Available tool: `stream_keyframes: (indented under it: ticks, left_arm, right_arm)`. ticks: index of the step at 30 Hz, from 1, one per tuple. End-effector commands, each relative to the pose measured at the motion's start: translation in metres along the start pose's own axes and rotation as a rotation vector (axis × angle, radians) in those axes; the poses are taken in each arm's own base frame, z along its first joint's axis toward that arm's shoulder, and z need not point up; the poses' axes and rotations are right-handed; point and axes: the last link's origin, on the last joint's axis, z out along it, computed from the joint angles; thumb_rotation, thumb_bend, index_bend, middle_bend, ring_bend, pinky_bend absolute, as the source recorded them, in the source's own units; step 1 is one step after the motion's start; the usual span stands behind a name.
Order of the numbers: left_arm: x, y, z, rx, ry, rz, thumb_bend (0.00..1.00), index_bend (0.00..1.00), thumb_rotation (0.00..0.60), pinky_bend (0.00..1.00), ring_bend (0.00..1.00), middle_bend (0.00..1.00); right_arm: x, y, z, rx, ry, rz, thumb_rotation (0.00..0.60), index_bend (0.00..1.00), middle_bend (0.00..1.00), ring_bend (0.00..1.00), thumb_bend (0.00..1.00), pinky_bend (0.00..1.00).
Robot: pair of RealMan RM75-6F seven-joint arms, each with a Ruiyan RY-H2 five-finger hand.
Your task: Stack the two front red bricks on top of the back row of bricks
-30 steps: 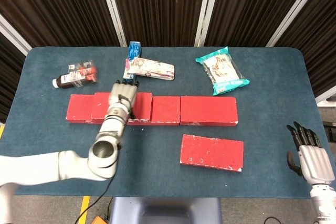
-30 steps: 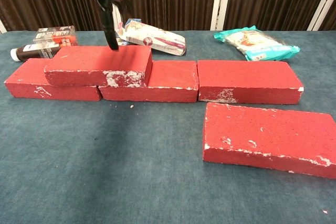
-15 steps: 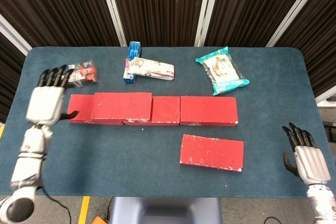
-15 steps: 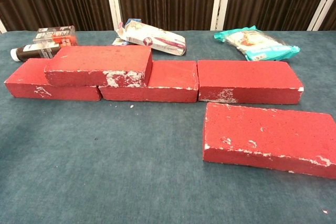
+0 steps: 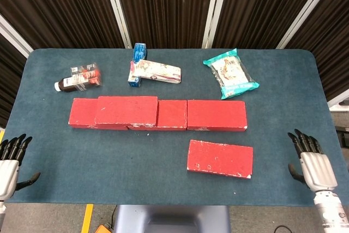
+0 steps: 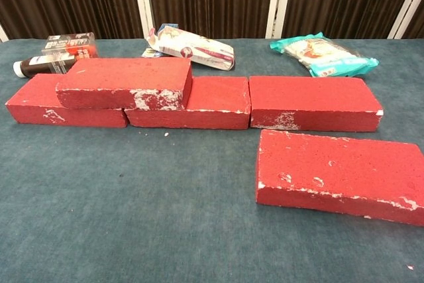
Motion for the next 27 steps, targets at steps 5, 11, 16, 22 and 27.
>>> stream_keyframes:
  ticks: [5,11,16,22,27]
  left_arm:
    - [-0.003,0.000,-0.002,0.001,-0.010,-0.040,0.18,0.00,0.600,0.04,0.00,0.00]
    - [-0.003,-0.001,-0.003,-0.007,-0.020,-0.052,0.18,0.00,0.600,0.04,0.00,0.00]
    - [-0.001,-0.004,-0.003,0.004,-0.021,-0.067,0.18,0.00,0.600,0.04,0.00,0.00]
    - [-0.002,-0.005,-0.002,0.006,-0.035,-0.077,0.18,0.00,0.600,0.04,0.00,0.00]
    - [-0.001,-0.007,-0.001,0.016,-0.032,-0.081,0.18,0.00,0.600,0.04,0.00,0.00]
  right_arm:
    - [0.008,-0.051,0.016,0.093,-0.114,-0.096,0.600,0.00,0.01,0.00,0.01,0.00]
    - [0.021,-0.103,0.029,0.144,-0.239,-0.207,0.600,0.00,0.00,0.00,0.00,0.00]
    - [0.015,-0.135,0.035,0.150,-0.347,-0.271,0.600,0.00,0.00,0.00,0.00,0.00]
    - [-0.004,-0.158,0.038,0.151,-0.403,-0.285,0.600,0.00,0.00,0.00,0.00,0.00]
    - [-0.018,-0.168,0.040,0.140,-0.422,-0.255,0.600,0.00,0.00,0.00,0.00,0.00]
